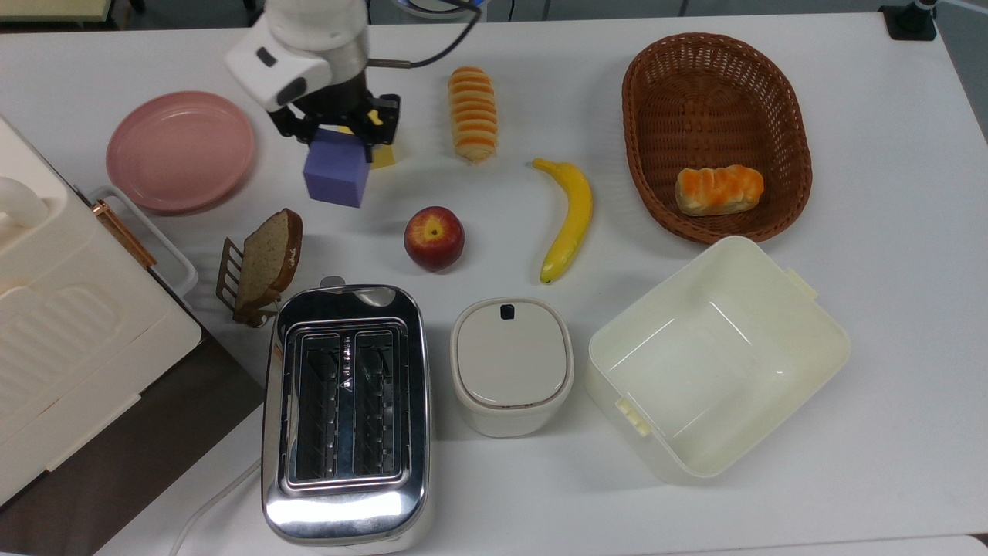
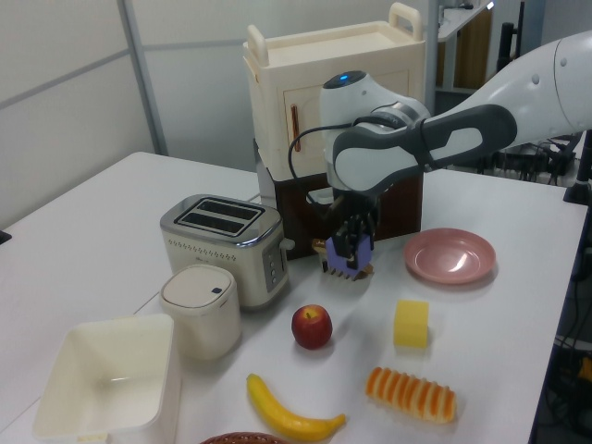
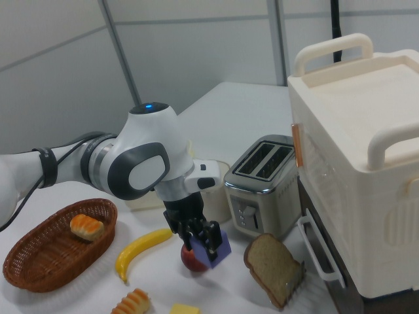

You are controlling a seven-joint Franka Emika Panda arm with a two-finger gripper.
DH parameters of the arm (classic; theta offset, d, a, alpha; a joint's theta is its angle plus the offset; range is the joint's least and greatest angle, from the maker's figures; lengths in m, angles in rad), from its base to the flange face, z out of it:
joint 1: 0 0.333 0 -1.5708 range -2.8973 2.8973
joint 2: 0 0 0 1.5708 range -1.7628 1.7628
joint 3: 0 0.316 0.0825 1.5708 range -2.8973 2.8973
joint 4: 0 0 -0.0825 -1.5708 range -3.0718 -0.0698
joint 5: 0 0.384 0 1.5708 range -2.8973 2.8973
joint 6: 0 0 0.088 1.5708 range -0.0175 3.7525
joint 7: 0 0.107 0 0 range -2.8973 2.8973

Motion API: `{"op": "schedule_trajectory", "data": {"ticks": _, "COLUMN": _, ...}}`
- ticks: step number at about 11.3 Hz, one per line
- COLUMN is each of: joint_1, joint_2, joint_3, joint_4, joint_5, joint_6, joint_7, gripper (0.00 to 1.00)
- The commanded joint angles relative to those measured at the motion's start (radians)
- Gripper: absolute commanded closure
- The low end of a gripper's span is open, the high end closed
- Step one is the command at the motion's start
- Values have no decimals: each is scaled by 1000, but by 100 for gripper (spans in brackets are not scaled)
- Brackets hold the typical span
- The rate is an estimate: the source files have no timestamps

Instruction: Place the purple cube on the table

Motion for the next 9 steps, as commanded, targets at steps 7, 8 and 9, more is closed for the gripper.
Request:
{"op": "schedule_trajectory", "data": {"ticks": 7, "joint_1": 100, "joint_2": -29, "joint_3": -4, "joint_4": 199, "joint_5": -14, "joint_6": -216, "joint_7": 153, "gripper": 0}}
{"op": "schedule_trajectory", "data": {"ticks": 8, "joint_1": 120, "joint_2": -52, "joint_3": -4, "joint_4": 200, "joint_5": -14, "joint_6": -221, "joint_7": 176, "gripper": 0}}
{"op": "schedule_trajectory", "data": {"ticks": 9, "joint_1": 132, "joint_2": -79, "joint_3": -4, "joint_4": 200, "joint_5": -6, "joint_6": -256, "joint_7": 167, "gripper": 0}}
